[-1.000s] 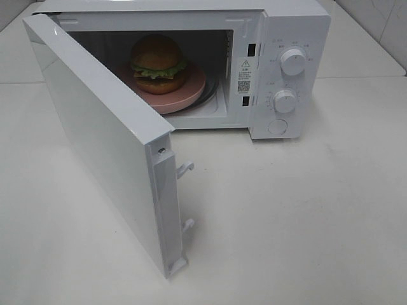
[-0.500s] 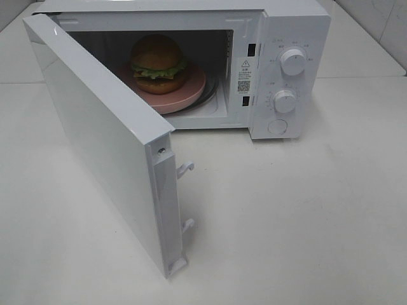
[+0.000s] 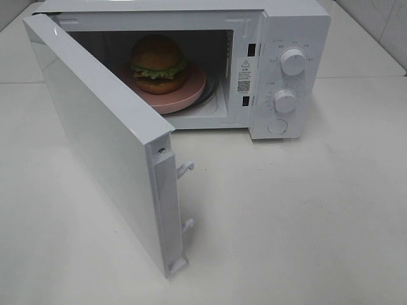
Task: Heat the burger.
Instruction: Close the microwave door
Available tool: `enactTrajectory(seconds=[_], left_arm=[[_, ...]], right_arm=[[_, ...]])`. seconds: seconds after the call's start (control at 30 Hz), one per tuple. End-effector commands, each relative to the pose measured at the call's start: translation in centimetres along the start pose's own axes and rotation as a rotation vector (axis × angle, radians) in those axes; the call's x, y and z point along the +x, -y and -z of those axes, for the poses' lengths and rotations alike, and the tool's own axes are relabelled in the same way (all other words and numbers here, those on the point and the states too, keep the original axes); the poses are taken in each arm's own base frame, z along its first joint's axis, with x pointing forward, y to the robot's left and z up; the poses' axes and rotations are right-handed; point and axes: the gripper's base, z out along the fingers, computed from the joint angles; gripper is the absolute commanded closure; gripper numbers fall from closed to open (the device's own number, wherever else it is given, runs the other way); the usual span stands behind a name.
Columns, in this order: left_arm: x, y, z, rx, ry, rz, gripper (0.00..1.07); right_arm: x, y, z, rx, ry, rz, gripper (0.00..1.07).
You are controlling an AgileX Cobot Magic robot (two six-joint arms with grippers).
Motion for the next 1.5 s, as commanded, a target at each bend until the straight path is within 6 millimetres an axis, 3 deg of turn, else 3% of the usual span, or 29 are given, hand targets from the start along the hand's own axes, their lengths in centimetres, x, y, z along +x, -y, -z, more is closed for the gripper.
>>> enactTrajectory(seconds=[0.03, 0.27, 0.33, 0.37, 0.4, 0.43, 0.47, 0.53, 0.83, 0.97, 1.2, 1.5], left_arm=[[-1.6, -0.1, -0.7, -0.006, 0.068, 0.013, 0.33], [-3.9, -0.5, -3.0, -0.024, 0.114, 0.029, 0.54], [-4.9, -0.8, -4.7, -0.035, 0.112, 0.038, 0.70], [-4.9, -0.8, -4.7, -0.035, 0.112, 0.038, 0.70], [-5.2, -1.0, -5.4, -0.038, 0.109, 0.042, 0.78], [-5.8, -1.2, -6.8, -0.049, 0.096, 0.045, 0.91], [-5.8, -1.2, -6.8, -0.049, 0.096, 0.045, 0.91], [-6.6, -1.7, -8.8, -0.070, 0.100, 0.038, 1.06], [-8.0, -2.7, -14.0, -0.113, 0.184, 0.005, 1.07], [-6.8, -3.4, -16.8, -0.146, 0.246, -0.001, 1.07], [-4.7, -4.0, -18.9, -0.171, 0.314, -0.014, 1.07], [-2.8, -2.3, -21.9, 0.054, 0.340, -0.045, 1.07]], right_arm=[[0.2, 0.0, 0.4, 0.004, 0.038, -0.007, 0.65], [0.2, 0.0, 0.4, 0.004, 0.038, -0.007, 0.65], [0.2, 0.0, 0.4, 0.004, 0.038, -0.007, 0.65], [0.2, 0.0, 0.4, 0.004, 0.038, -0.007, 0.65], [0.2, 0.0, 0.4, 0.004, 0.038, -0.007, 0.65], [0.2, 0.0, 0.4, 0.004, 0.038, -0.007, 0.65], [0.2, 0.0, 0.4, 0.004, 0.038, -0.007, 0.65], [0.2, 0.0, 0.4, 0.004, 0.038, -0.007, 0.65], [0.2, 0.0, 0.4, 0.004, 0.038, -0.007, 0.65], [0.2, 0.0, 0.4, 0.004, 0.038, -0.007, 0.65], [0.2, 0.0, 0.4, 0.004, 0.038, -0.007, 0.66], [0.2, 0.0, 0.4, 0.004, 0.038, -0.007, 0.66]])
